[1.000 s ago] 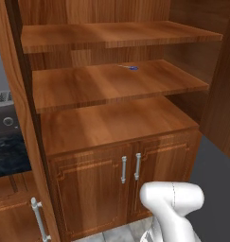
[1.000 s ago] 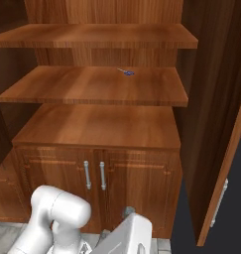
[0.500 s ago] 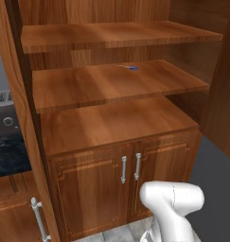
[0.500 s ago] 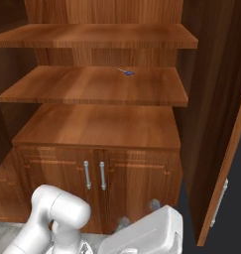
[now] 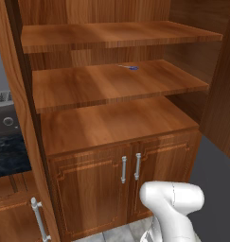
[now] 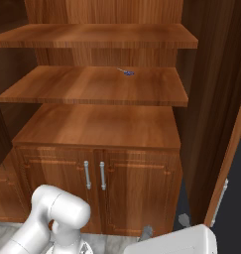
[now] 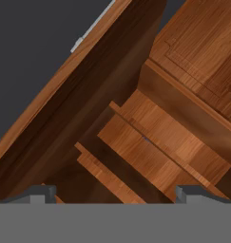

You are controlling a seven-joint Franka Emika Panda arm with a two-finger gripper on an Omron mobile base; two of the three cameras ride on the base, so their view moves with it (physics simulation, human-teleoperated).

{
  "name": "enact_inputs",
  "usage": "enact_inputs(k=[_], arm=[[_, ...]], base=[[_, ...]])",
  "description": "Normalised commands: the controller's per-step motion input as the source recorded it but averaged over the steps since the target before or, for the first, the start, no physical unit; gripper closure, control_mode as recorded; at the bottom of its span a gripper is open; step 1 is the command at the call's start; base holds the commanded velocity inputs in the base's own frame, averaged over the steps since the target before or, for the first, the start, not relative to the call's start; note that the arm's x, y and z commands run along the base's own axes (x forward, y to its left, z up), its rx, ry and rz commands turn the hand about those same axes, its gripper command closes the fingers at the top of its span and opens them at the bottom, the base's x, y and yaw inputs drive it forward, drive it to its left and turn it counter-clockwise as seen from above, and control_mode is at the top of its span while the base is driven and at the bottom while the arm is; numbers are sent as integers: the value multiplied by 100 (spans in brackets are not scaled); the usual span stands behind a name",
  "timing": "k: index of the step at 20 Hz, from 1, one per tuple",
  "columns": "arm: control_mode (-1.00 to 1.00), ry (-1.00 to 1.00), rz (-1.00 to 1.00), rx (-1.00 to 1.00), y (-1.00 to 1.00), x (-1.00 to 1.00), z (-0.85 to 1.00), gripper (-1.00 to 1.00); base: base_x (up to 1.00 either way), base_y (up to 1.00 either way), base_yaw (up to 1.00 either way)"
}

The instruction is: Pick the avocado and bread from the counter and place them on the plate. Then pick the jam from the cabinet and place it next to the plate. Lastly close the cabinet door.

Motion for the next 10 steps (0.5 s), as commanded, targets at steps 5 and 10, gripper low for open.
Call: enact_inputs(k=[5, 10], arm=[[-100, 0, 0, 1, -4, 22, -11, -100], [-100, 5, 0, -8, -2, 25, -15, -100]], base=[[0, 0, 0], [0, 0, 0]])
